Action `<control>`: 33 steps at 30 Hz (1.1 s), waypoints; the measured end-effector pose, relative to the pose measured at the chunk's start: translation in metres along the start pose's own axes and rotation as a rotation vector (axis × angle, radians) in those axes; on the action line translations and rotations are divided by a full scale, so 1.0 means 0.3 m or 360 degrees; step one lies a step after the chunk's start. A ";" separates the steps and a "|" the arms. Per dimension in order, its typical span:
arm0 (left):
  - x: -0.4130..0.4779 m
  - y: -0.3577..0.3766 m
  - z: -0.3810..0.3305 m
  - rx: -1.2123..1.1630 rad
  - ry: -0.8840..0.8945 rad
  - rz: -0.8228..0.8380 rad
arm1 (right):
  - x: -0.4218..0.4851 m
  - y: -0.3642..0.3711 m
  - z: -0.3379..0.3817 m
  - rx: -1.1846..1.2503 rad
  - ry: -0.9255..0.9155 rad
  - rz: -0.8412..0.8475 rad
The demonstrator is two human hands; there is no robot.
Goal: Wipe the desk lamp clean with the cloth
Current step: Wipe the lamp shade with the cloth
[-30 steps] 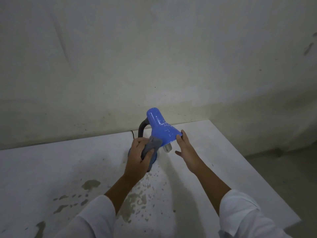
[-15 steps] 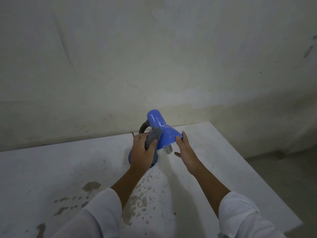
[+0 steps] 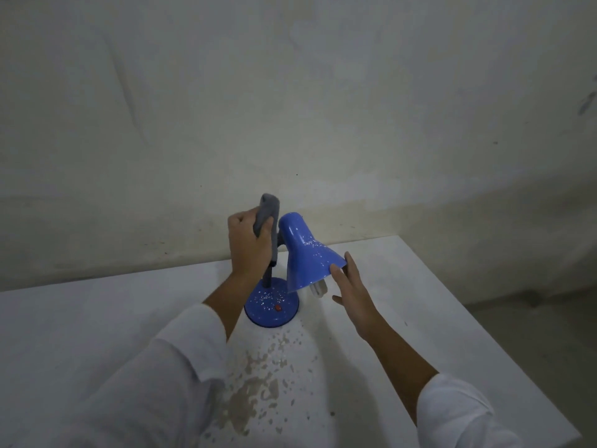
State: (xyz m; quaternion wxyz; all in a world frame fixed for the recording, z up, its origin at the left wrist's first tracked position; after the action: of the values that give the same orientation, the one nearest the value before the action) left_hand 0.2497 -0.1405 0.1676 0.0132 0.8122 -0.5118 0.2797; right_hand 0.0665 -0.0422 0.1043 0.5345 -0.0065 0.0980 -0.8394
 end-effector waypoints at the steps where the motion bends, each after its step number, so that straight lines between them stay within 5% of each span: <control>1: 0.022 0.022 -0.010 0.0023 0.0013 0.0022 | 0.000 0.001 0.000 -0.0009 0.0005 0.0010; 7: 0.086 0.121 -0.089 0.0276 0.0129 0.0217 | 0.015 0.000 0.005 0.0079 0.0062 0.0074; 15: 0.028 0.167 -0.178 0.0473 0.1030 0.0824 | 0.025 0.013 0.014 0.0071 -0.0002 0.0052; 21: 0.074 0.103 -0.186 0.0340 0.0731 0.0220 | 0.025 0.010 0.015 0.0041 0.0005 0.0080; 30: -0.073 0.169 -0.141 0.0310 0.1056 0.0848 | 0.017 -0.005 0.023 0.0092 0.0015 0.0071; 33: -0.029 0.134 -0.135 0.0138 0.0806 0.0595 | 0.008 -0.011 0.026 0.0069 0.0016 0.0078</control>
State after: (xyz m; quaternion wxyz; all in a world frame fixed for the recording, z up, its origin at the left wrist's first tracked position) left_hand 0.1952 -0.1400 0.1871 0.0540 0.6084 -0.6203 0.4921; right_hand 0.0632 -0.0443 0.1125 0.5544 0.0116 0.0824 -0.8281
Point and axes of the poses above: each hand's wrist, its own x-axis towards the middle knuckle, its own y-axis out of the palm, z = x × y, the point moved 5 cm from there along x, towards the middle knuckle, and after that the axes turned 12 degrees about -z, right-handed, at the moved point
